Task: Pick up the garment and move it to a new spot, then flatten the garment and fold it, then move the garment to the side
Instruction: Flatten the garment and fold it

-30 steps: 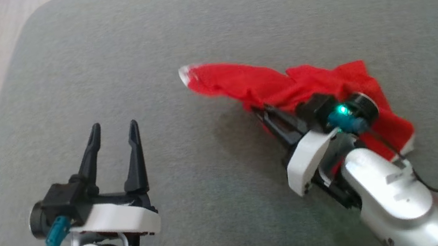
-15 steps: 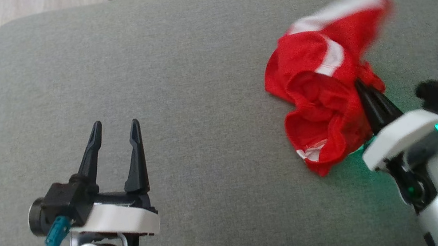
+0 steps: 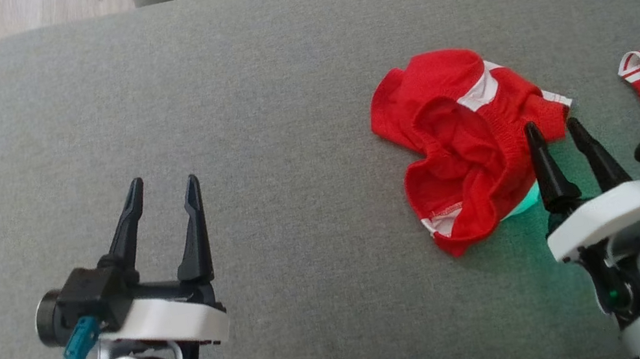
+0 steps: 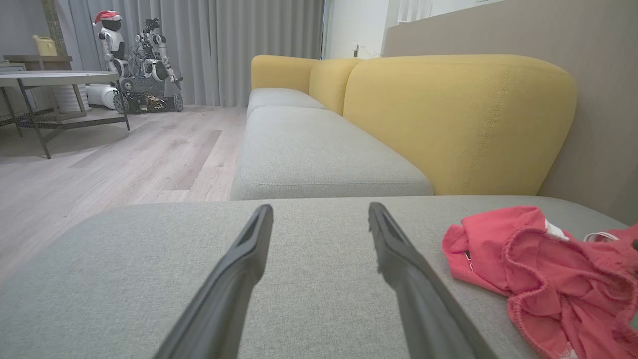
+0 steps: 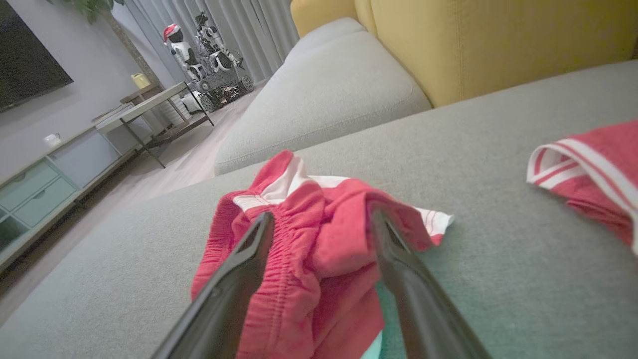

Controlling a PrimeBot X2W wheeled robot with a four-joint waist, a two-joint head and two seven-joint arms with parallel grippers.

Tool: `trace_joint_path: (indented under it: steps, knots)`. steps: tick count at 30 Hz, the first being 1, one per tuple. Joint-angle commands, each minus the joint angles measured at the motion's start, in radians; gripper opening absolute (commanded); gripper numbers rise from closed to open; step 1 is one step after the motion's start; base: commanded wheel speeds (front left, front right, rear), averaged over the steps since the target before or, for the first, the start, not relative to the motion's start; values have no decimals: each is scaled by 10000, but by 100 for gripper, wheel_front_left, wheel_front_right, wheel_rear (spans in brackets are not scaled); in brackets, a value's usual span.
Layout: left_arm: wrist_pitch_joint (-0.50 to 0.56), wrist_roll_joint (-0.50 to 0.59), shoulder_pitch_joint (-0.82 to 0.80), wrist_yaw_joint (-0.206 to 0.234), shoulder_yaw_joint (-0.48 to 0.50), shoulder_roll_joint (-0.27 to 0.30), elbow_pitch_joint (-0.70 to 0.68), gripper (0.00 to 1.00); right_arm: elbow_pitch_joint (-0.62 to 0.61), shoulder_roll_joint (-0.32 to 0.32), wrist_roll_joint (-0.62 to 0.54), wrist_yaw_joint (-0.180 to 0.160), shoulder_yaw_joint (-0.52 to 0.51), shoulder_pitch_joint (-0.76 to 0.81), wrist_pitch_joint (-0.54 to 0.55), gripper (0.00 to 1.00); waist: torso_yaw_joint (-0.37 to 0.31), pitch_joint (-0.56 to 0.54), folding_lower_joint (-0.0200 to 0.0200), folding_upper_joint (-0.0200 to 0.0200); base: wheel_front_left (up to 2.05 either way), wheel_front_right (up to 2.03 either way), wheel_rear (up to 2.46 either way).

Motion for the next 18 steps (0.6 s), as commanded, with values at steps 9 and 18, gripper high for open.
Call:
trace_joint_path:
  steps: [9,18]
  knots:
    - [-76,208,355,215,611,270,-576,100,-2559,-657,-1910,-7,227,813,-59,100,-313,-457,0,0,0,0,0]
    - [-54,224,934,344,636,450,-727,100,-4524,-382,-2586,-7,523,2089,658,100,-545,-823,0,0,0,0,0]
